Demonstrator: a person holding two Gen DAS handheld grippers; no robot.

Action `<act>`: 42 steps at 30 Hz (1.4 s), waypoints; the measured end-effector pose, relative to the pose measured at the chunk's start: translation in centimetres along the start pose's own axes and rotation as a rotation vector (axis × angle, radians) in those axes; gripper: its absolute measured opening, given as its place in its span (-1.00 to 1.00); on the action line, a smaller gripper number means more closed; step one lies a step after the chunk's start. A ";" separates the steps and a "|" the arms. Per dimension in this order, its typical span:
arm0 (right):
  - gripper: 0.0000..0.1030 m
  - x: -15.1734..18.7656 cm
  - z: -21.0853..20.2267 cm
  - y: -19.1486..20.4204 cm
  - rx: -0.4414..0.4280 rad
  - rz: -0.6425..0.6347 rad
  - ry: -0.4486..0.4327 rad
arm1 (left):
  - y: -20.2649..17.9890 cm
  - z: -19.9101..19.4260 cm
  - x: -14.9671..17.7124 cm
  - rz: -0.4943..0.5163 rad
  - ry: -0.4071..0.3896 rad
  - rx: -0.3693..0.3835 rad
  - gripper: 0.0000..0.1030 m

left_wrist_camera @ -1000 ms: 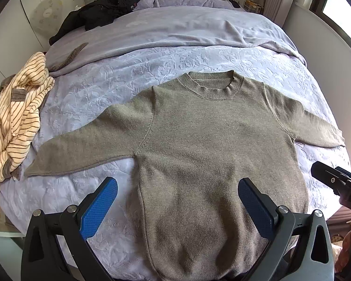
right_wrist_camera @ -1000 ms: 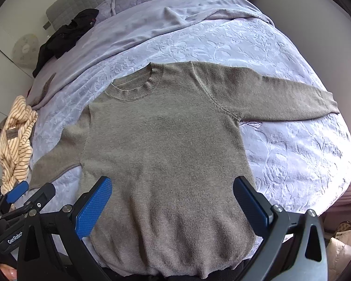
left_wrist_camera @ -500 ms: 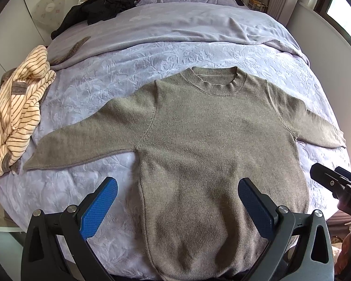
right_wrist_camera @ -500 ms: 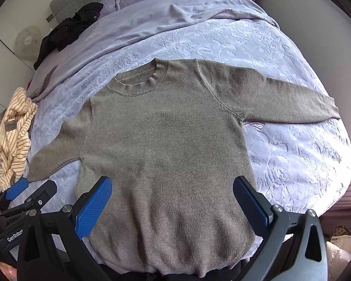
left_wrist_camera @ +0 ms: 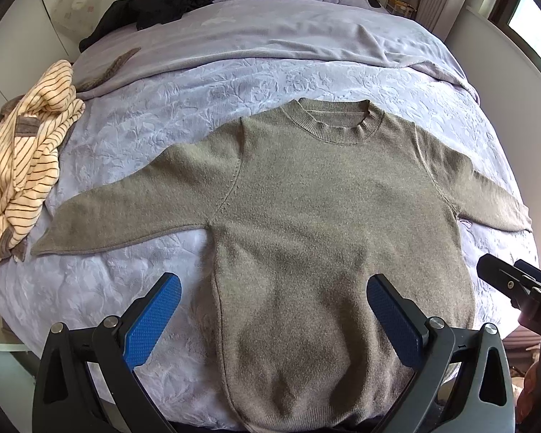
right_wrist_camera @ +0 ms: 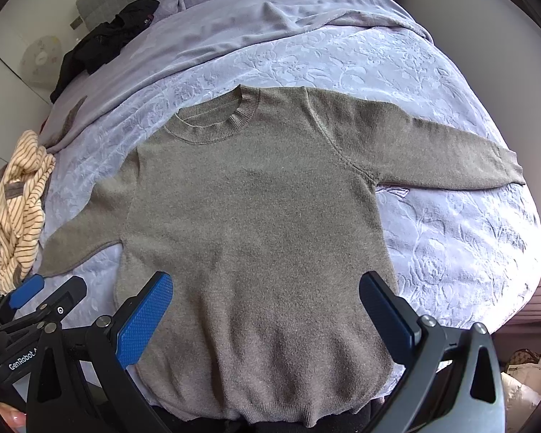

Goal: Fold small clothes

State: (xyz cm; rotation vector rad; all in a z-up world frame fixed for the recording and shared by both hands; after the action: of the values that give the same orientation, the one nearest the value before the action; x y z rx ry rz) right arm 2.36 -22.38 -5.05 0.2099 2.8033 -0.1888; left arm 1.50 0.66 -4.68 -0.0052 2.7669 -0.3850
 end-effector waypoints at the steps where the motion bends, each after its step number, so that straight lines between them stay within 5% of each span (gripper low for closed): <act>1: 1.00 0.0 0.0 0.0 0.001 -0.001 0.000 | 0.0 0.0 0.0 -0.002 0.002 0.002 1.00; 26: 1.00 0.5 0.8 1.2 0.026 -0.041 0.025 | 0.9 0.9 1.2 -0.013 0.006 0.027 1.00; 42: 1.00 2.4 1.0 8.9 0.017 -0.159 0.031 | 6.2 2.3 2.5 -0.101 0.017 0.124 1.00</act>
State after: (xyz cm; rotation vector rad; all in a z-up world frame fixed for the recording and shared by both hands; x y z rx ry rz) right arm 1.94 -13.55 -7.75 -0.0073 2.8505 -0.2484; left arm 0.19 5.86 -9.28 -0.1121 2.7620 -0.5851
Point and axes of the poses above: each gripper's, at about its wrist camera, not at the fingertips, and z roughly the way its jaws point, y to its left, x to its underside, the point moved 8 cm from there along z, roughly the way its jaws point, and after that the axes turned 14 degrees about x, right-handed, at the moved point
